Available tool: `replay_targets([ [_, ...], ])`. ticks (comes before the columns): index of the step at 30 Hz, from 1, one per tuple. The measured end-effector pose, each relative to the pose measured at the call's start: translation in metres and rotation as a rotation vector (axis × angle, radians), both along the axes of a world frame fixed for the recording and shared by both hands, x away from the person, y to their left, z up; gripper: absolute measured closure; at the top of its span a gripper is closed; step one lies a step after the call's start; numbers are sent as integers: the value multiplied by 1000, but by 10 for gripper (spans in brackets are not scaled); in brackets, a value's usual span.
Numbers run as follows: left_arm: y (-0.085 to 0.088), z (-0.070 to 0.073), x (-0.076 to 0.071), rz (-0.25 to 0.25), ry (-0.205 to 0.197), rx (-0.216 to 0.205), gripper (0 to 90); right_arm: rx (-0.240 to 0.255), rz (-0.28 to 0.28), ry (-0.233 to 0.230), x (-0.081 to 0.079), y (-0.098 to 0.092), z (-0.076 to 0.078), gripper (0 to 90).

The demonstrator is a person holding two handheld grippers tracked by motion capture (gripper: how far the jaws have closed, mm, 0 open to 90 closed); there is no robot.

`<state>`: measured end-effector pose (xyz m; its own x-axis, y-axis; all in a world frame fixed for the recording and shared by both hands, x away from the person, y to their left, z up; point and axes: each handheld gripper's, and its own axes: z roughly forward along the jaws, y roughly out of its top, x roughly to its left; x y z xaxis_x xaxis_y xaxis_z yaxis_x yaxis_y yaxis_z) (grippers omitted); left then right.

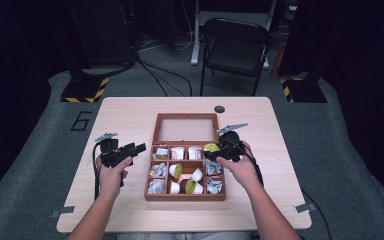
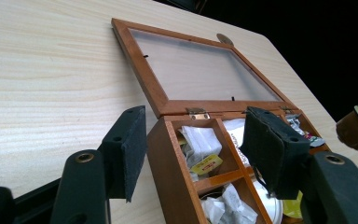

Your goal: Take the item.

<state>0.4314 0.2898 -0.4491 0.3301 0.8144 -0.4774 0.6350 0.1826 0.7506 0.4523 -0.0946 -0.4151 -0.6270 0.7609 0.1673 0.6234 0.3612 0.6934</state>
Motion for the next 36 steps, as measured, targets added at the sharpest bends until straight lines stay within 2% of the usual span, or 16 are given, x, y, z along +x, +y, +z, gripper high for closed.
replay_targets([
  [2, 0, 0, 1, -6, -3, 5, 399, -4, -25, -3, 0, -5, 1, 371],
  [7, -1, -1, 3, -6, 3, 4, 399, -53, -75, -19, 3, -19, -1, 371],
  [10, 0, -1, 4, 0, -1, -5, 399, -59, -104, -14, 5, -25, -3, 371],
  [11, 1, -1, 5, -5, -9, 5, 399, -55, -116, -9, 5, -29, -3, 371],
  [16, 0, 0, 6, 3, -2, -9, 399, -66, -150, -6, 8, -41, -7, 371],
  [19, 0, 0, 8, -4, -7, 4, 399, -74, -173, -4, 8, -48, -9, 371],
  [29, -2, -2, 11, -10, 2, -1, 399, -54, -252, 1, 9, -71, -13, 371],
  [36, -2, -2, 12, -8, -2, -1, 399, -62, -302, 0, 12, -84, -18, 371],
])
